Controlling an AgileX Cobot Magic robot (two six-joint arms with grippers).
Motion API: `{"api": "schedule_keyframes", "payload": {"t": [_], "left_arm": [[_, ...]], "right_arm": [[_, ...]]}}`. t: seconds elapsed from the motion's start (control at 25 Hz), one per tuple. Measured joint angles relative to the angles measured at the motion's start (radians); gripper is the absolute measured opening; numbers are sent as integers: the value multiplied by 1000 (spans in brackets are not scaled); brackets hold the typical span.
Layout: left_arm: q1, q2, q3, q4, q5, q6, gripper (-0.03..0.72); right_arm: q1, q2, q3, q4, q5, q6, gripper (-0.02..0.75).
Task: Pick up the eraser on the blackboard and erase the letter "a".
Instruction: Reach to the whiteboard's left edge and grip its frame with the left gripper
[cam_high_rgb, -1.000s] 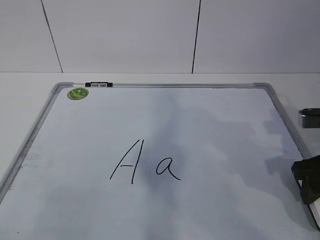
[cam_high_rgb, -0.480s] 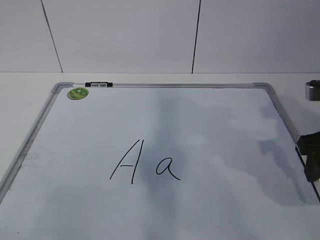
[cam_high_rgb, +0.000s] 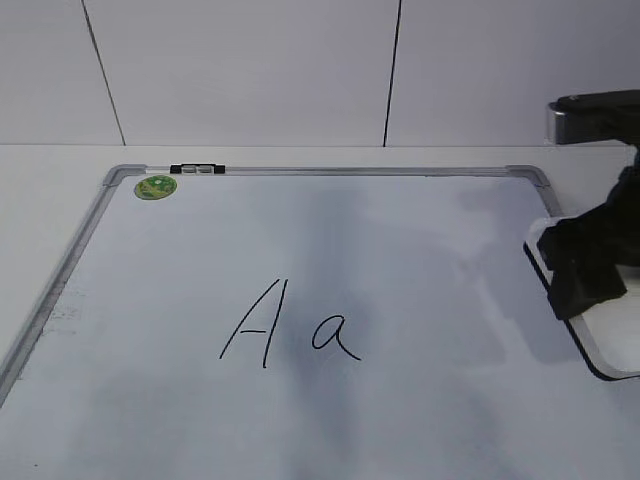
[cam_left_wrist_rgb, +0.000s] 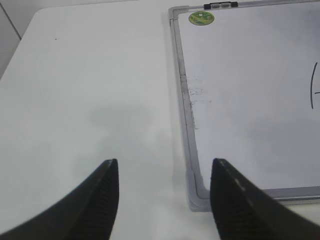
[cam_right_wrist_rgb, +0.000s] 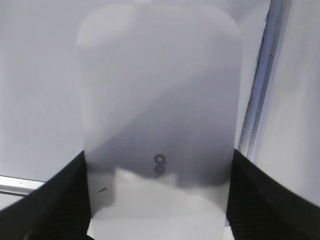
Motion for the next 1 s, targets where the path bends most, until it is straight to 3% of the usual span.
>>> {"api": "schedule_keyframes", "payload": {"t": [0.44, 1.0], "left_arm": [[0, 0, 0, 0, 0, 0, 433], [0, 0, 0, -13, 0, 0, 433]], "right_arm": [[120, 9, -72, 16, 5, -4, 566], [241, 188, -107, 0, 38, -36, 566]]}}
